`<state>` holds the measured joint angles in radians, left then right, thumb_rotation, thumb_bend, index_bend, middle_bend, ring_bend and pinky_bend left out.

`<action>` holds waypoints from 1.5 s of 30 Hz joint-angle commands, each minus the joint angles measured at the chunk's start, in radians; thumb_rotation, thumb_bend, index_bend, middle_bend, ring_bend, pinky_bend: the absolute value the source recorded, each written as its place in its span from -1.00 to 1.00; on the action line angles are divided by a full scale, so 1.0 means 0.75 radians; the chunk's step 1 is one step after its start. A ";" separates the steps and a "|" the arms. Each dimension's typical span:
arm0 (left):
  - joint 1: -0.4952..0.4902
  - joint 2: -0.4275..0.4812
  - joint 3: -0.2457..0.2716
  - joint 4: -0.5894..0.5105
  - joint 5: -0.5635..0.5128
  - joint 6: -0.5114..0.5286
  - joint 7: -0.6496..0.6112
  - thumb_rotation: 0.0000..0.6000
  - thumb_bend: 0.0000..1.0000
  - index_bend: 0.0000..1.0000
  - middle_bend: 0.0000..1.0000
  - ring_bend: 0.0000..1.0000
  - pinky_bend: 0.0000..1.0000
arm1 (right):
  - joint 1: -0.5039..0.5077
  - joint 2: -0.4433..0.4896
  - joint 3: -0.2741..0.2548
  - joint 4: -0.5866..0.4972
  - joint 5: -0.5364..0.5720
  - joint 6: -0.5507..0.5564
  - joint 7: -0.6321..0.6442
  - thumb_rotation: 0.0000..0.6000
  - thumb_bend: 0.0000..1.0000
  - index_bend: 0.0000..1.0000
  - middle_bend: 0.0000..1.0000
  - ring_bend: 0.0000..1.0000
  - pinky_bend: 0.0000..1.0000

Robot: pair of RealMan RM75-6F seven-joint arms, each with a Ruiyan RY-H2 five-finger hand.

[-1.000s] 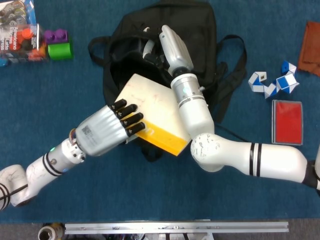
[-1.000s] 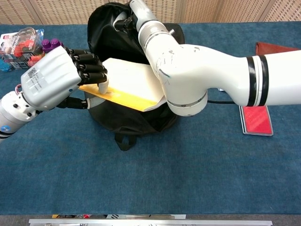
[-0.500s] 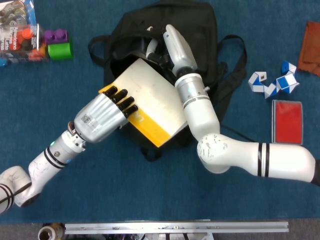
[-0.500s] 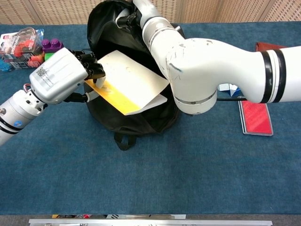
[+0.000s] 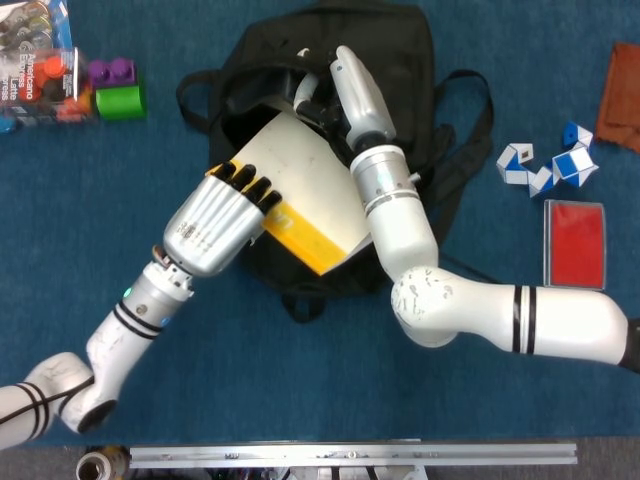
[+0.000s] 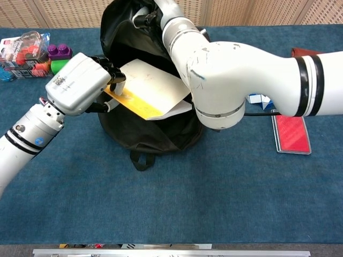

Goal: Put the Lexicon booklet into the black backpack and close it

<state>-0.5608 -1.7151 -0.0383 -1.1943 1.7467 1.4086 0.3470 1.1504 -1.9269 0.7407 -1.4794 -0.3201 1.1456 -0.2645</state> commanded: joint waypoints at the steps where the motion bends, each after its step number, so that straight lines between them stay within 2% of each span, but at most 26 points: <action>1: -0.009 -0.024 -0.024 -0.020 -0.027 -0.028 0.028 1.00 -0.33 0.30 0.19 -0.06 0.20 | 0.002 -0.006 0.001 -0.002 0.003 0.002 0.007 1.00 0.80 0.41 0.22 0.25 0.74; 9: -0.029 -0.082 -0.052 -0.015 -0.056 -0.056 0.073 1.00 -0.33 0.30 0.19 -0.07 0.20 | 0.005 -0.013 0.005 -0.010 0.007 0.016 0.017 1.00 0.80 0.41 0.22 0.25 0.74; 18: -0.041 -0.148 -0.042 0.046 -0.056 -0.075 0.131 1.00 -0.33 0.30 0.19 -0.06 0.20 | 0.012 -0.024 0.021 -0.001 0.009 0.027 0.036 1.00 0.80 0.41 0.22 0.25 0.74; 28: -0.047 -0.214 -0.090 0.047 -0.140 -0.119 0.236 1.00 -0.33 0.30 0.19 -0.06 0.19 | 0.022 -0.034 0.037 -0.007 0.014 0.030 0.050 1.00 0.80 0.41 0.22 0.25 0.74; 36: -0.056 -0.270 -0.081 0.090 -0.168 -0.158 0.290 1.00 -0.33 0.30 0.19 -0.06 0.18 | 0.024 -0.036 0.046 -0.008 0.026 0.034 0.054 1.00 0.80 0.41 0.22 0.25 0.74; 45: -0.104 -0.351 -0.137 0.143 -0.213 -0.194 0.331 1.00 -0.33 0.30 0.19 -0.06 0.18 | 0.027 -0.036 0.045 -0.010 0.034 0.033 0.053 1.00 0.80 0.41 0.22 0.25 0.74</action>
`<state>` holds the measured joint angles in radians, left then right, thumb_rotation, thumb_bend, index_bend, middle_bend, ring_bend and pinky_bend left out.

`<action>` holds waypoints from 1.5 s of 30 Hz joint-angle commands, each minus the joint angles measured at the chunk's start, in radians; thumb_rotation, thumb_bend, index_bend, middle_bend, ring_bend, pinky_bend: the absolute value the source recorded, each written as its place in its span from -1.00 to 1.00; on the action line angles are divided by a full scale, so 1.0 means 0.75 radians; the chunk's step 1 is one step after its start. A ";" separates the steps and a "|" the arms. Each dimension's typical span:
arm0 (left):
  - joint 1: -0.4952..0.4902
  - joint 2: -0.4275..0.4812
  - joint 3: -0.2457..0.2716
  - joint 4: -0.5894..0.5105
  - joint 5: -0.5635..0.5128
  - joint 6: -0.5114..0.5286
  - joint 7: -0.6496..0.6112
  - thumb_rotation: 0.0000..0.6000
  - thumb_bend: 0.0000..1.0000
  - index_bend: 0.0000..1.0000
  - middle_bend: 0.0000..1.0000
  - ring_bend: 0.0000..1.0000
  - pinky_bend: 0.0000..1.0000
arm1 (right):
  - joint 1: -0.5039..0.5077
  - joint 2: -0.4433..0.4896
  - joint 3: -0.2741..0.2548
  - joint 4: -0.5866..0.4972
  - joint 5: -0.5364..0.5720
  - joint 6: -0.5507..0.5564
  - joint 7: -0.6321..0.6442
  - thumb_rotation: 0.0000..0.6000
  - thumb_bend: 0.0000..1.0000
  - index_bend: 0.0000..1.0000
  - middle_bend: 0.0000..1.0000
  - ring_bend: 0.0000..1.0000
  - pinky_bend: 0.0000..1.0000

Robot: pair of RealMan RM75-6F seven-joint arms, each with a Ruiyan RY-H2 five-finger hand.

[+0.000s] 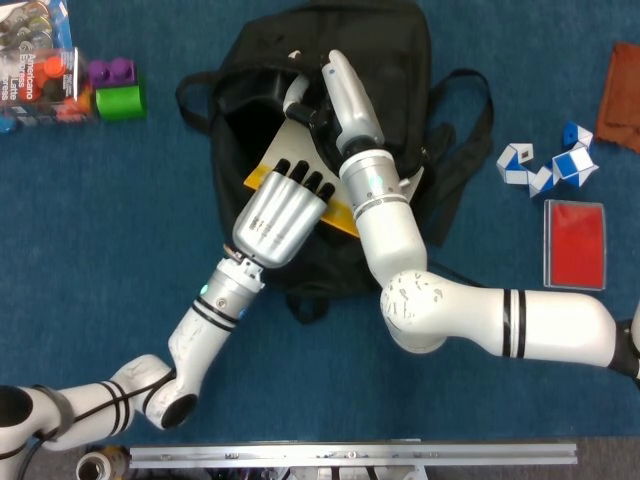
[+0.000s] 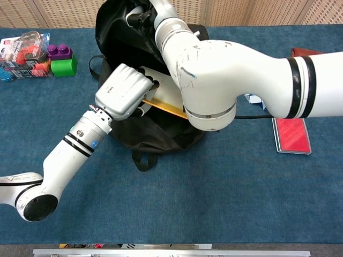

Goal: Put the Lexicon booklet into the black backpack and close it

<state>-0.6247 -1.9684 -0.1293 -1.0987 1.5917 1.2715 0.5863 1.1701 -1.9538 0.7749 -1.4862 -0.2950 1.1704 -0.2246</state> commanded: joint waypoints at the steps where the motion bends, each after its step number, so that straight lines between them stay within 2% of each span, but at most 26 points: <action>1: -0.026 -0.022 -0.023 0.022 -0.012 -0.017 0.019 1.00 -0.33 0.30 0.19 -0.06 0.18 | 0.000 0.000 -0.001 -0.002 0.000 0.001 0.000 1.00 0.80 0.41 0.22 0.25 0.74; 8: -0.045 -0.062 -0.054 0.076 -0.061 -0.037 0.060 1.00 -0.33 0.29 0.19 -0.06 0.18 | 0.000 -0.001 -0.004 -0.010 0.002 0.005 -0.002 1.00 0.80 0.41 0.22 0.25 0.74; 12: -0.029 -0.059 -0.048 0.100 -0.074 -0.017 0.076 1.00 -0.34 0.22 0.17 -0.08 0.16 | -0.002 0.002 -0.004 -0.014 0.002 0.006 -0.002 1.00 0.80 0.41 0.22 0.25 0.74; 16: -0.002 -0.049 -0.045 0.109 -0.092 0.014 0.093 1.00 -0.49 0.12 0.14 -0.08 0.13 | -0.002 0.000 -0.004 -0.008 0.001 0.001 0.003 1.00 0.80 0.41 0.22 0.25 0.74; 21: 0.030 -0.039 -0.061 0.080 -0.143 0.034 0.164 1.00 -0.56 -0.04 0.08 -0.10 0.12 | -0.004 -0.001 -0.009 -0.005 0.002 -0.004 0.005 1.00 0.80 0.41 0.22 0.25 0.74; 25: 0.065 -0.001 -0.067 -0.014 -0.188 0.048 0.227 1.00 -0.58 -0.13 0.05 -0.11 0.11 | -0.009 0.005 -0.007 -0.009 0.003 -0.008 0.009 1.00 0.80 0.41 0.22 0.25 0.74; 35: 0.166 0.197 0.046 -0.283 -0.160 0.104 0.302 1.00 -0.58 -0.22 -0.02 -0.13 0.04 | -0.031 0.031 -0.010 -0.039 0.008 -0.020 0.014 1.00 0.80 0.41 0.22 0.25 0.74; 40: 0.232 0.317 0.104 -0.403 -0.140 0.151 0.279 1.00 -0.58 -0.26 -0.05 -0.13 0.04 | -0.054 0.056 -0.024 -0.071 0.011 -0.031 0.014 1.00 0.80 0.41 0.22 0.25 0.74; 45: 0.284 0.407 0.143 -0.461 -0.111 0.196 0.212 1.00 -0.58 -0.28 -0.06 -0.13 0.04 | -0.075 0.078 -0.041 -0.095 0.011 -0.043 0.017 1.00 0.80 0.41 0.22 0.25 0.74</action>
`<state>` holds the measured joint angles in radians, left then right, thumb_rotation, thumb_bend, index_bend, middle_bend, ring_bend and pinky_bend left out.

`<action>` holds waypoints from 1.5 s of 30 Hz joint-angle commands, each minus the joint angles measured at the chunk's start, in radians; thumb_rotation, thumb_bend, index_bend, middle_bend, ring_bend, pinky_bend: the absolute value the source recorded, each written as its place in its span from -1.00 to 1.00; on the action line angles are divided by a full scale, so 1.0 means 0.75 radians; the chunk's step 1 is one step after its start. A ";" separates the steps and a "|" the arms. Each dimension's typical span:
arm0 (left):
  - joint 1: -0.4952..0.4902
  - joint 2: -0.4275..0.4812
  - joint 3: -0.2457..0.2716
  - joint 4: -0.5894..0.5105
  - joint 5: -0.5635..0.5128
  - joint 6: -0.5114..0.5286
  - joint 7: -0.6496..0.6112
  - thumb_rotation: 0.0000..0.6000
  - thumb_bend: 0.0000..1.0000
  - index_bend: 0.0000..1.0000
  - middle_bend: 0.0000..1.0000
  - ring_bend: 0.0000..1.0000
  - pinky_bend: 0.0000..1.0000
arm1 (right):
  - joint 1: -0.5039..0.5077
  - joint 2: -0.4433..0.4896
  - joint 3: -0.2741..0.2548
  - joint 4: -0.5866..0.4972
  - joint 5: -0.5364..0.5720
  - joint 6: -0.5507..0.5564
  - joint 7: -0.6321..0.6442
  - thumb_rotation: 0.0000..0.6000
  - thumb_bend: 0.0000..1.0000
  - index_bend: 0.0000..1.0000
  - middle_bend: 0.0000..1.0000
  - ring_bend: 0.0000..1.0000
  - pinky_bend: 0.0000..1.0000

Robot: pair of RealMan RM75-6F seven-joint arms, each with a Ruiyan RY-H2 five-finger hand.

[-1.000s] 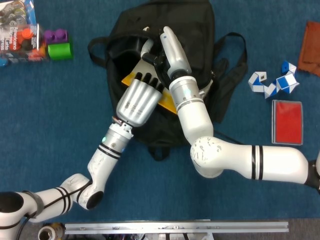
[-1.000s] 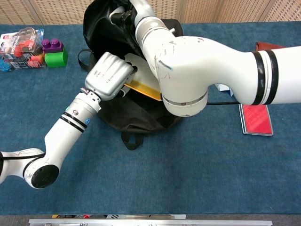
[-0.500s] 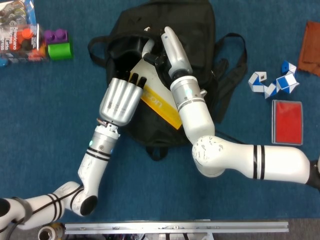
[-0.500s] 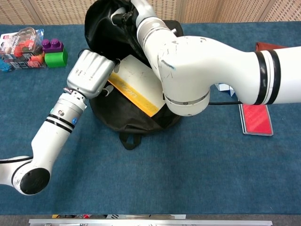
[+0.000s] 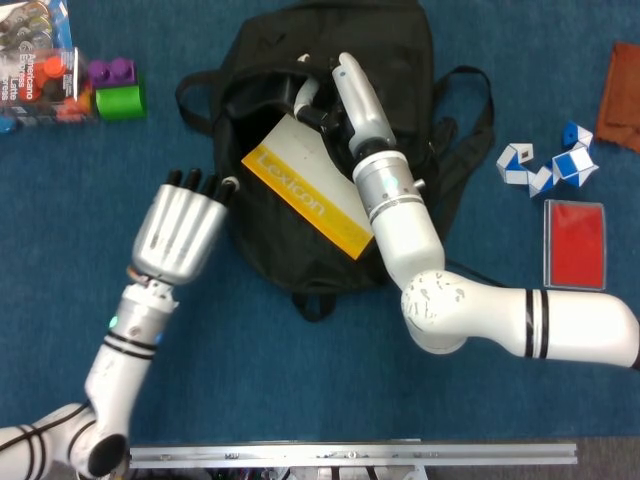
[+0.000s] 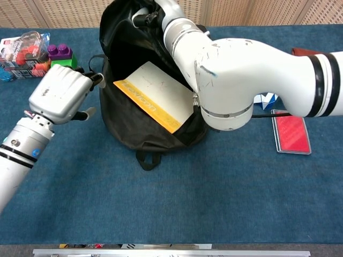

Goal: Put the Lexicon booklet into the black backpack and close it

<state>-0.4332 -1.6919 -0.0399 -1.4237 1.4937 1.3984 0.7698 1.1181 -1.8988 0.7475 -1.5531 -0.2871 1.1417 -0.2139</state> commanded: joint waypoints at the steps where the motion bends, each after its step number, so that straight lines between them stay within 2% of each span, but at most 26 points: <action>1: 0.040 0.057 0.030 -0.039 0.026 0.037 -0.041 1.00 -0.58 -0.28 -0.06 -0.13 0.04 | -0.010 0.008 -0.010 -0.009 0.001 -0.011 0.005 1.00 0.80 0.41 0.22 0.25 0.74; 7: 0.105 0.137 0.053 -0.100 0.028 0.090 -0.075 1.00 -0.58 -0.33 -0.07 -0.15 0.02 | -0.033 0.033 -0.048 -0.044 0.000 -0.050 0.007 1.00 0.79 0.41 0.20 0.22 0.72; 10: 0.125 0.170 0.055 -0.126 0.022 0.096 -0.079 1.00 -0.58 -0.36 -0.11 -0.18 0.02 | -0.048 0.054 -0.071 -0.070 0.002 -0.086 0.007 1.00 0.77 0.40 0.13 0.13 0.63; 13: 0.139 0.189 0.053 -0.131 0.020 0.101 -0.090 1.00 -0.58 -0.37 -0.12 -0.19 0.01 | -0.070 0.093 -0.104 -0.113 0.020 -0.151 0.002 1.00 0.66 0.18 -0.01 -0.07 0.40; 15: 0.150 0.199 0.052 -0.140 0.011 0.100 -0.089 1.00 -0.58 -0.38 -0.14 -0.20 0.01 | -0.082 0.127 -0.130 -0.139 0.040 -0.206 -0.008 1.00 0.50 -0.13 -0.21 -0.33 0.10; 18: 0.162 0.210 0.045 -0.157 -0.004 0.096 -0.083 1.00 -0.58 -0.40 -0.17 -0.24 -0.01 | -0.089 0.182 -0.165 -0.161 0.065 -0.272 -0.024 1.00 0.12 -0.59 -0.53 -0.67 -0.34; 21: 0.167 0.213 0.039 -0.165 -0.008 0.093 -0.087 1.00 -0.58 -0.42 -0.18 -0.25 -0.03 | -0.087 0.208 -0.188 -0.169 0.074 -0.295 -0.026 1.00 -0.23 -0.82 -0.67 -0.82 -0.57; 24: 0.171 0.212 0.032 -0.168 -0.013 0.087 -0.087 1.00 -0.58 -0.42 -0.19 -0.26 -0.04 | -0.083 0.227 -0.209 -0.176 0.075 -0.305 -0.022 1.00 -0.38 -0.95 -0.72 -0.89 -0.66; 30: 0.177 0.213 0.017 -0.165 -0.026 0.077 -0.089 1.00 -0.58 -0.43 -0.21 -0.27 -0.04 | -0.081 0.252 -0.237 -0.190 0.060 -0.311 0.005 1.00 -0.66 -1.00 -0.81 -0.99 -0.77; 34: 0.180 0.215 0.004 -0.169 -0.040 0.070 -0.087 1.00 -0.58 -0.44 -0.21 -0.27 -0.04 | -0.066 0.260 -0.279 -0.186 0.040 -0.309 -0.012 1.00 -0.74 -1.00 -0.88 -1.00 -0.84; 38: 0.185 0.222 0.003 -0.177 -0.033 0.073 -0.084 1.00 -0.58 -0.44 -0.22 -0.28 -0.04 | -0.041 0.295 -0.322 -0.202 0.047 -0.347 -0.048 1.00 -0.99 -1.00 -1.00 -1.00 -1.00; 45: 0.187 0.225 -0.008 -0.184 -0.026 0.074 -0.079 1.00 -0.59 -0.45 -0.23 -0.29 -0.06 | -0.034 0.371 -0.359 -0.240 0.019 -0.410 -0.049 1.00 -1.00 -1.00 -1.00 -1.00 -1.00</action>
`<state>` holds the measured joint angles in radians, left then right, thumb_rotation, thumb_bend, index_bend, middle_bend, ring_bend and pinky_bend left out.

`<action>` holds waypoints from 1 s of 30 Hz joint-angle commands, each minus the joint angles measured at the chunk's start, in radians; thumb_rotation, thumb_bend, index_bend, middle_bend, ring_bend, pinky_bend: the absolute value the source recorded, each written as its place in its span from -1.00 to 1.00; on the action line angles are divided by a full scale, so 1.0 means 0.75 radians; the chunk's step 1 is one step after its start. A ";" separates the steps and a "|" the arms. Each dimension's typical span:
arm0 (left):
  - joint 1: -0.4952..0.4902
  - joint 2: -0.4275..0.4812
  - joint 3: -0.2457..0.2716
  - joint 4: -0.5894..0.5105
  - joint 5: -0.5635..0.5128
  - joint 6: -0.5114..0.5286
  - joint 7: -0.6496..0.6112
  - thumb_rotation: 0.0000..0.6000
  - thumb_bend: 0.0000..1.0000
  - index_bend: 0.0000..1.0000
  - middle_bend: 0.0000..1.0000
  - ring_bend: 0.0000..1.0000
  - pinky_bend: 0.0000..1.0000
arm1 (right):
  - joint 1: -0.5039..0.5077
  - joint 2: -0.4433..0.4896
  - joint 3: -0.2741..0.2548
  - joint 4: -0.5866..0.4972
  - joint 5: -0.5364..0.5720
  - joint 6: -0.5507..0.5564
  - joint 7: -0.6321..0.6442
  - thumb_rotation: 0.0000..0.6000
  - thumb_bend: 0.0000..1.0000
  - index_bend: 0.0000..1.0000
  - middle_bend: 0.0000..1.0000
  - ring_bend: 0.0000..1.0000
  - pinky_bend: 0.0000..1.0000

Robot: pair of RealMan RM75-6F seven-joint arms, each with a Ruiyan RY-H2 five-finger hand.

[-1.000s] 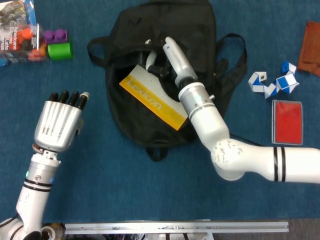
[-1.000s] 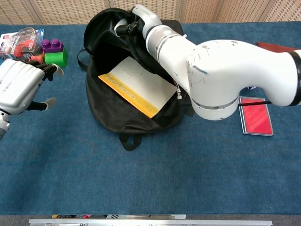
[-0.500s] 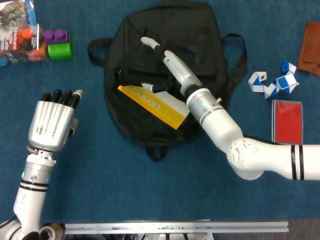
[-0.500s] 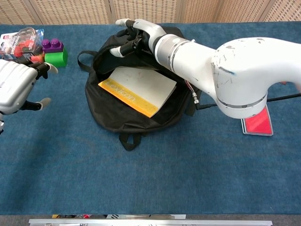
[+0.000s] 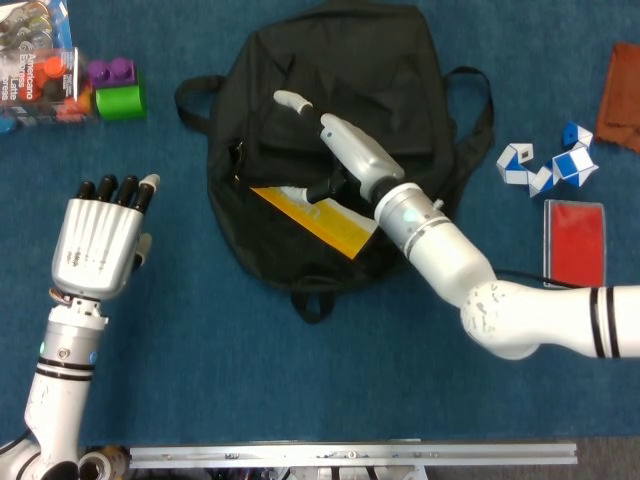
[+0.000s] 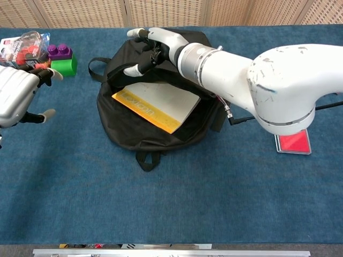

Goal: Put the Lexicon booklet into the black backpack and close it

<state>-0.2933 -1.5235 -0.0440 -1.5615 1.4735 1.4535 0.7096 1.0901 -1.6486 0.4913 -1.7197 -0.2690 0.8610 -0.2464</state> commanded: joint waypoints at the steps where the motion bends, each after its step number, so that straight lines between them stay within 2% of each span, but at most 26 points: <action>1: 0.001 0.001 -0.004 -0.001 0.001 0.000 0.003 1.00 -0.59 -0.45 -0.23 -0.29 -0.06 | 0.004 0.062 -0.030 -0.027 -0.003 -0.062 -0.010 1.00 -1.00 -1.00 -1.00 -1.00 -1.00; 10: 0.005 0.010 -0.014 -0.012 -0.004 -0.005 0.011 1.00 -0.59 -0.47 -0.27 -0.32 -0.07 | 0.017 0.250 -0.103 -0.093 0.014 -0.316 0.045 1.00 -1.00 -1.00 -1.00 -1.00 -1.00; 16: 0.011 0.022 -0.024 -0.022 -0.011 -0.002 -0.003 1.00 -0.59 -0.48 -0.28 -0.33 -0.08 | -0.004 0.294 -0.127 -0.119 -0.065 -0.298 0.122 1.00 -1.00 -1.00 -1.00 -1.00 -1.00; 19: 0.015 0.035 -0.025 -0.019 0.000 0.007 -0.028 1.00 -0.59 -0.48 -0.28 -0.33 -0.08 | -0.032 0.320 -0.160 -0.147 -0.149 -0.220 0.117 1.00 -1.00 -1.00 -1.00 -1.00 -1.00; 22: 0.022 0.053 -0.028 -0.014 -0.002 0.009 -0.082 1.00 -0.59 -0.48 -0.28 -0.33 -0.08 | -0.099 0.349 -0.217 -0.203 -0.294 -0.044 0.085 1.00 -1.00 -1.00 -1.00 -1.00 -1.00; 25: 0.028 0.075 -0.032 -0.016 -0.014 0.002 -0.138 1.00 -0.59 -0.48 -0.27 -0.33 -0.08 | -0.189 0.370 -0.283 -0.261 -0.436 0.152 0.057 1.00 -1.00 -1.00 -0.86 -1.00 -1.00; 28: 0.032 0.100 -0.036 -0.025 -0.026 -0.008 -0.195 1.00 -0.59 -0.48 -0.27 -0.33 -0.08 | -0.276 0.404 -0.338 -0.298 -0.529 0.275 0.058 1.00 -0.84 -0.89 -0.66 -0.95 -0.92; 30: 0.036 0.120 -0.038 -0.027 -0.032 -0.014 -0.233 1.00 -0.59 -0.48 -0.26 -0.33 -0.08 | -0.342 0.439 -0.381 -0.311 -0.608 0.358 0.054 1.00 -0.66 -0.72 -0.52 -0.83 -0.73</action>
<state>-0.2698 -1.4467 -0.0701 -1.5788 1.4554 1.4481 0.5527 0.9124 -1.3604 0.2647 -1.9145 -0.6357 1.0370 -0.1933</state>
